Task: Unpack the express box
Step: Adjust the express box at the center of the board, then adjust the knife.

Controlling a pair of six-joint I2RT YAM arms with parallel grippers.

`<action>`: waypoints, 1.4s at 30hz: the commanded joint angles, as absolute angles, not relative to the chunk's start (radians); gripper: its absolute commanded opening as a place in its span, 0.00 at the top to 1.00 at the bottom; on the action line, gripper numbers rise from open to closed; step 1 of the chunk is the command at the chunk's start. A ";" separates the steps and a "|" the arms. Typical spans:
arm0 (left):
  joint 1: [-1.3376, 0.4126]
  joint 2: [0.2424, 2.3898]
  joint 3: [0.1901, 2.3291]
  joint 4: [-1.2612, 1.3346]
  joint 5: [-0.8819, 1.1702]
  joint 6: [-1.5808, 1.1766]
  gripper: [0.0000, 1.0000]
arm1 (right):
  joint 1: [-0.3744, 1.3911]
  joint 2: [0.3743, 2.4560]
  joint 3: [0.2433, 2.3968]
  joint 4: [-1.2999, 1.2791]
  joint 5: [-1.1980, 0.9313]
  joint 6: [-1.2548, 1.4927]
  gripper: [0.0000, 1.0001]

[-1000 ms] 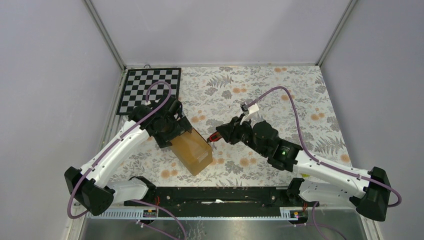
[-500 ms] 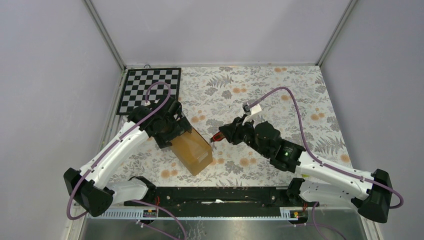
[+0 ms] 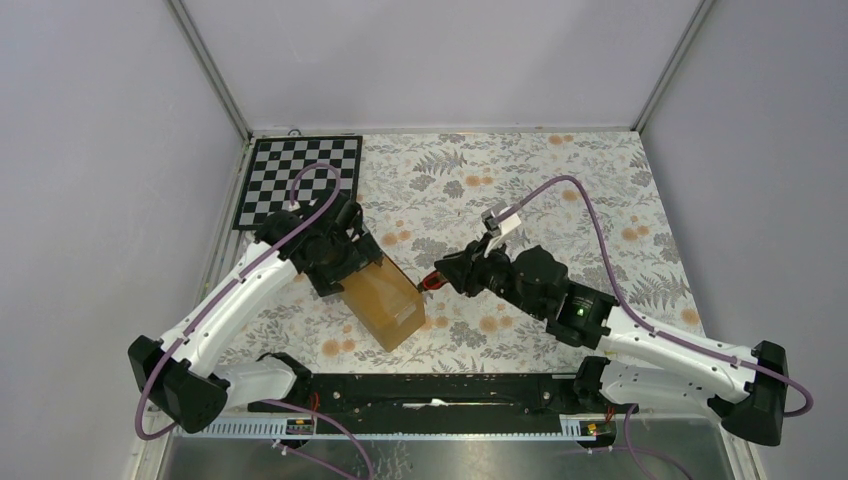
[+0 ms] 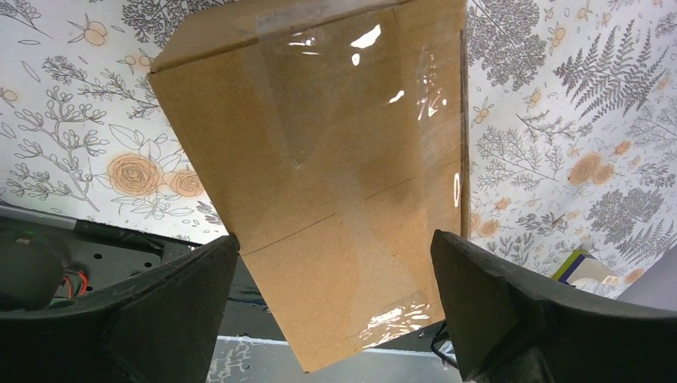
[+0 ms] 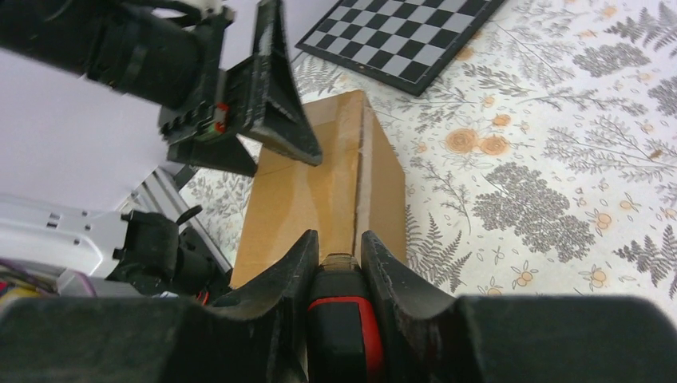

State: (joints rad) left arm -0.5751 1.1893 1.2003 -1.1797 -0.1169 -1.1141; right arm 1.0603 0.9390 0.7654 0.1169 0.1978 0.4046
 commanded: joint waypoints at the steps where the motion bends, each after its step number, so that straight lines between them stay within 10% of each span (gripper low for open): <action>1: -0.520 1.239 1.194 -1.190 -0.120 -1.047 0.01 | 1.105 0.901 0.787 0.188 0.171 0.300 1.00; 17: -0.365 1.316 1.496 -1.103 -0.026 -0.638 0.02 | 1.134 0.976 0.982 0.170 -0.039 0.143 1.00; 31: -0.395 0.900 1.238 -0.487 0.780 -0.359 0.05 | 0.756 0.961 1.122 0.204 -0.729 0.334 1.00; 42: -0.495 0.829 1.153 -0.261 0.935 -0.244 0.06 | 0.702 1.038 1.149 0.399 -0.978 0.525 1.00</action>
